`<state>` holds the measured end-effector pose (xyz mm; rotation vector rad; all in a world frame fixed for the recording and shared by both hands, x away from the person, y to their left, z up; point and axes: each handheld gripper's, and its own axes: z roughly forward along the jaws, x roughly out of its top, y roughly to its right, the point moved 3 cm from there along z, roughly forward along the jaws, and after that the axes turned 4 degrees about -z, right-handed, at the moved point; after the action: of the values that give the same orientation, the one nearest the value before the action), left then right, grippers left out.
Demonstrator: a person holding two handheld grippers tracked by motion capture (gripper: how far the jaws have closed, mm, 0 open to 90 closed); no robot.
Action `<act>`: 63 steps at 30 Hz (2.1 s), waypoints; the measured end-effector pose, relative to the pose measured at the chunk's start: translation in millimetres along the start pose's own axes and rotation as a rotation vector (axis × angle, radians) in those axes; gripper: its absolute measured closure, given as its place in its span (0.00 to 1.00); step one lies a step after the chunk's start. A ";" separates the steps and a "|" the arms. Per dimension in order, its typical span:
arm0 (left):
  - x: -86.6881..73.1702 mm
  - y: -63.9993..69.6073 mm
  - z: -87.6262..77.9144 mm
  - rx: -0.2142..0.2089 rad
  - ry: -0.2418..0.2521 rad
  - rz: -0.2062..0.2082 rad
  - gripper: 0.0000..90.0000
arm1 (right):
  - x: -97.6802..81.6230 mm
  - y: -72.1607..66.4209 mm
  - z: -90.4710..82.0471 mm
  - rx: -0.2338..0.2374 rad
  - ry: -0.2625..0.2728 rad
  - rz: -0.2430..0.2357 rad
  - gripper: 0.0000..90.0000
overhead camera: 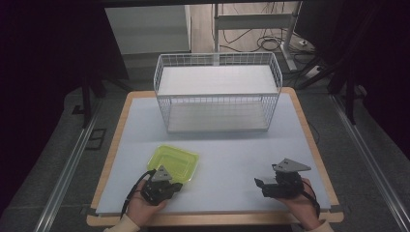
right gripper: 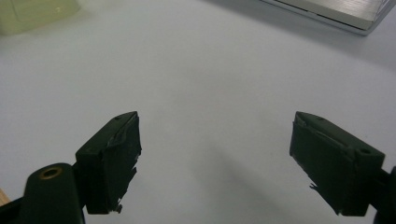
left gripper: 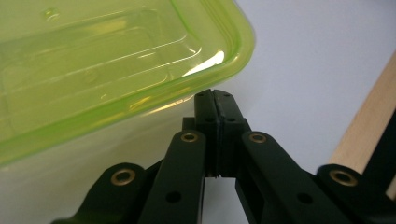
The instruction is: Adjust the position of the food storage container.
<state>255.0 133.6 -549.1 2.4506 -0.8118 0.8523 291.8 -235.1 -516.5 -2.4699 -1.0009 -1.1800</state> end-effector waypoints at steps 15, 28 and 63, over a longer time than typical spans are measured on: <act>7.1 2.0 3.8 -0.013 0.018 -0.022 1.00 | -0.1 1.2 -1.1 0.000 0.001 0.001 0.19; 6.6 -36.0 -72.6 0.029 0.213 -0.126 1.00 | 0.3 2.0 -3.6 -0.001 0.012 0.005 0.19; -10.2 -112.5 -25.7 0.049 0.066 -0.264 1.00 | -1.2 3.1 -0.6 -0.006 -0.003 0.004 0.19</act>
<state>310.1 235.0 -558.8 2.4859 -0.4354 0.8553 293.0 -238.3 -516.8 -2.4779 -0.9946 -1.1806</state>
